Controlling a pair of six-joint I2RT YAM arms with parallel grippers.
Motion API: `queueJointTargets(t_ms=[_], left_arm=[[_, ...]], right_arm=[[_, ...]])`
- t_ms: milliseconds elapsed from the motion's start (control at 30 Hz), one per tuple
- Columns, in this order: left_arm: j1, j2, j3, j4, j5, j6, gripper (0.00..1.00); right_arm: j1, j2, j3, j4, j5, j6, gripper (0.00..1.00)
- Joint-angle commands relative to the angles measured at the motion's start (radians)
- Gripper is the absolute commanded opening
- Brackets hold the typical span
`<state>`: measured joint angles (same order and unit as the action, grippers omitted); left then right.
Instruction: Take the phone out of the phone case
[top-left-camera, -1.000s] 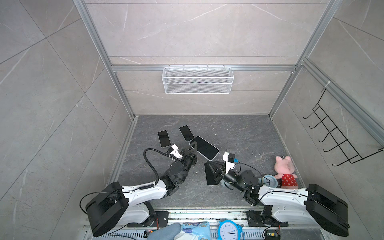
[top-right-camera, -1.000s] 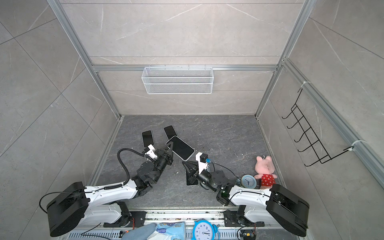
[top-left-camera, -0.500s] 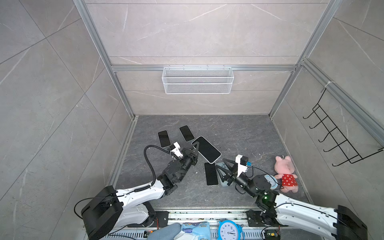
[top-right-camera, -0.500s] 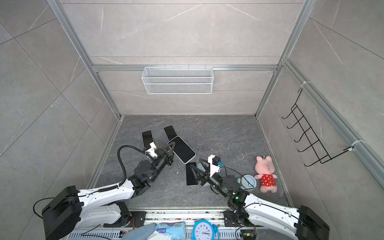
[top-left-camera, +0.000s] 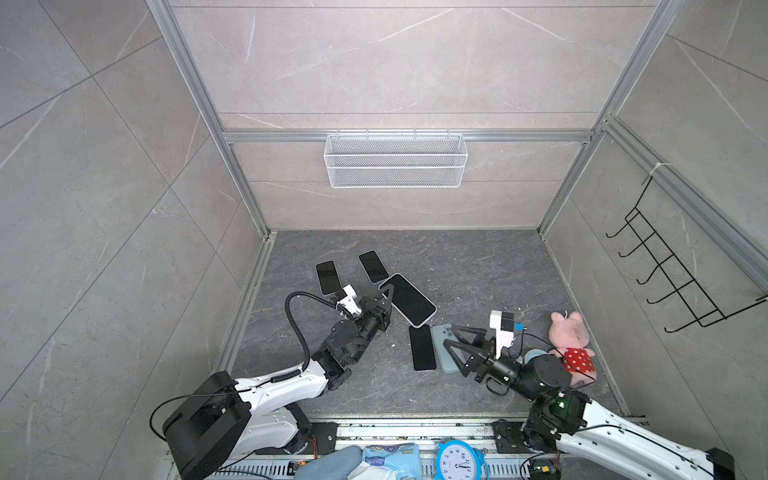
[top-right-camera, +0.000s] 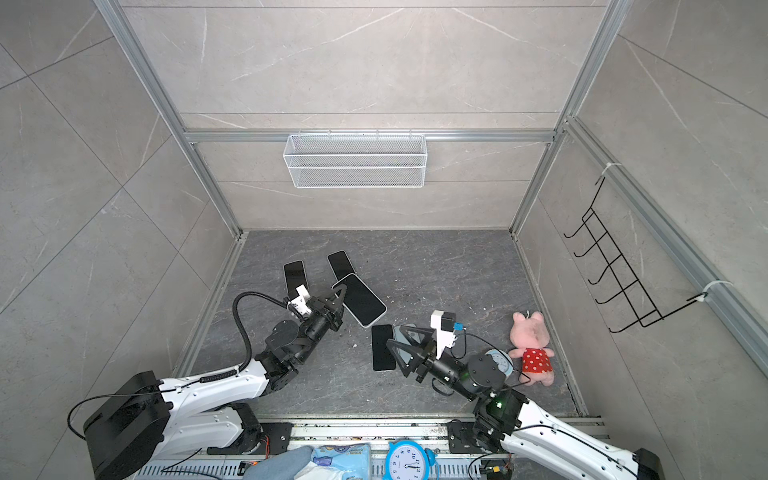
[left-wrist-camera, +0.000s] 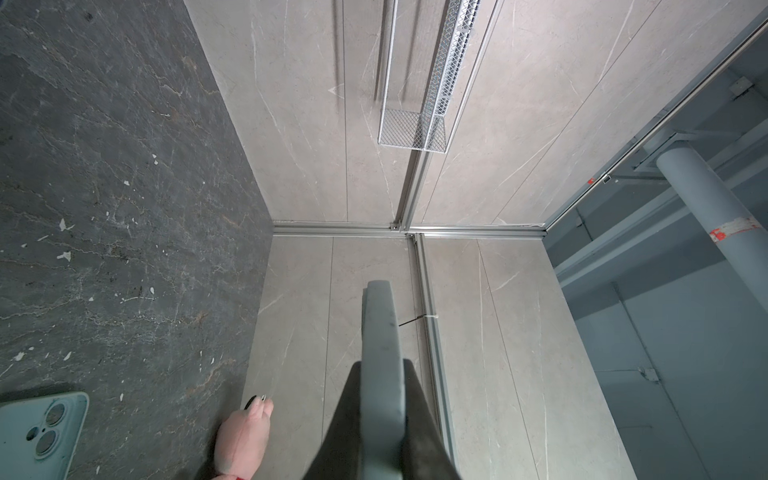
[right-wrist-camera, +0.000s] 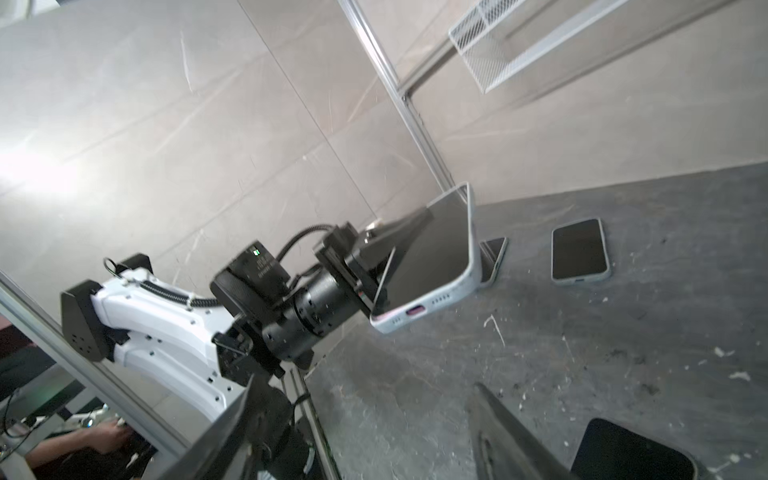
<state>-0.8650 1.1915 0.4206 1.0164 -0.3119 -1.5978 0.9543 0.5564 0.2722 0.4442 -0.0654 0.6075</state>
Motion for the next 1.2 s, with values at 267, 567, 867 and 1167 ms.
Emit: queueJointTargets(t_ms=[267,567,867,1167], left_arm=[[-0.007,-0.014,0.015,0.138,-0.008,0.016,0.00],[-0.014,-0.024,0.003,0.145,-0.012,0.024,0.00],[-0.015,-0.046,-0.006,0.143,-0.015,0.026,0.00],[-0.019,-0.058,-0.002,0.139,-0.008,0.039,0.00]], right_arm=[[-0.003,0.408,0.005,0.485,-0.112,0.128,0.72],[-0.003,0.509,0.005,0.622,-0.062,0.177,0.73],[-0.021,0.541,0.002,0.631,-0.023,0.192,0.68],[-0.049,0.606,0.011,0.700,-0.038,0.228,0.56]])
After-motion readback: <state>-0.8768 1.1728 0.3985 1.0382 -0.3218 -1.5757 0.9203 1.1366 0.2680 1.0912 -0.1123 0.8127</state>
